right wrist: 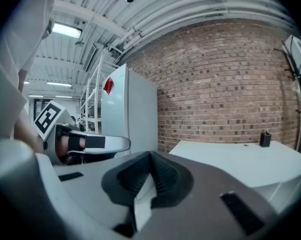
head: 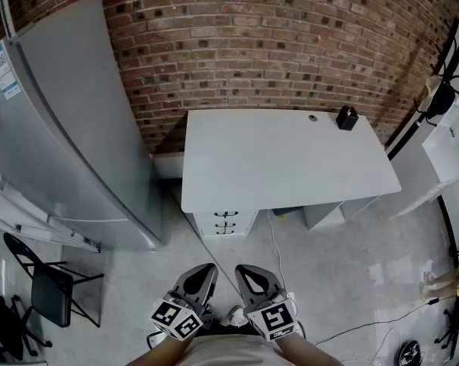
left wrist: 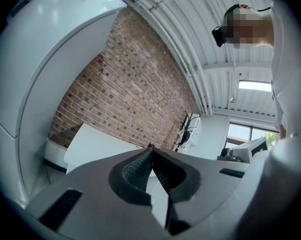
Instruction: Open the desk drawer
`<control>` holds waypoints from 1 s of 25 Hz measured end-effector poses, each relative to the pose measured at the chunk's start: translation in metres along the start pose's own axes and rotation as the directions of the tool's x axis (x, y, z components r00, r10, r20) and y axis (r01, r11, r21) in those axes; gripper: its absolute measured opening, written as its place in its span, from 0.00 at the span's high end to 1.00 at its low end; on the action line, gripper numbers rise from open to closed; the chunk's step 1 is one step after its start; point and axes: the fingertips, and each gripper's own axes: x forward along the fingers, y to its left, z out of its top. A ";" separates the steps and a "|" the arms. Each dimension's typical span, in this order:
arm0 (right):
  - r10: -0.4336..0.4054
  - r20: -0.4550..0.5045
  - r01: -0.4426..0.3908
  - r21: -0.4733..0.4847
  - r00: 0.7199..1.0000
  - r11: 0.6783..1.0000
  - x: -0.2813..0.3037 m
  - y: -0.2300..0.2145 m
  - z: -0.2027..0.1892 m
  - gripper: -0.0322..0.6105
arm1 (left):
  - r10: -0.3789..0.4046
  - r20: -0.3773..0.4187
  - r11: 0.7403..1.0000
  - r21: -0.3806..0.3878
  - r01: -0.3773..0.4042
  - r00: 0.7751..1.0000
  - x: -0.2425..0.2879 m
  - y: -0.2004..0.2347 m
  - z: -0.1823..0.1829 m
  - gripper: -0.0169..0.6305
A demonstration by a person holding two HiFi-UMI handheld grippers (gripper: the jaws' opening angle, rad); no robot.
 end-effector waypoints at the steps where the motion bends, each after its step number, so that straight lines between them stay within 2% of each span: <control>1: 0.002 -0.001 -0.002 0.000 1.000 1.000 -0.001 0.000 -0.001 0.92 | 0.002 -0.001 1.000 0.000 -0.002 1.000 0.000 -0.001 -0.001 0.96; 13: 0.003 0.004 -0.003 0.004 1.000 1.000 -0.002 -0.006 -0.010 0.92 | 0.036 0.001 0.999 -0.002 -0.036 0.999 -0.005 0.001 -0.006 0.96; 16: -0.009 -0.033 0.008 -0.033 0.999 0.999 0.002 -0.016 -0.024 0.92 | 0.051 -0.002 0.999 -0.005 -0.051 0.999 -0.006 0.006 -0.008 0.96; 21: 0.027 -0.138 -0.047 -0.140 0.990 0.989 0.017 -0.030 -0.064 0.92 | 0.107 -0.007 0.994 -0.009 -0.107 0.994 -0.012 0.019 -0.013 0.96; 25: 0.019 -0.186 -0.048 -0.153 0.982 0.987 0.043 -0.050 -0.091 0.84 | 0.160 -0.019 0.987 -0.010 -0.160 0.987 -0.016 0.041 -0.020 0.96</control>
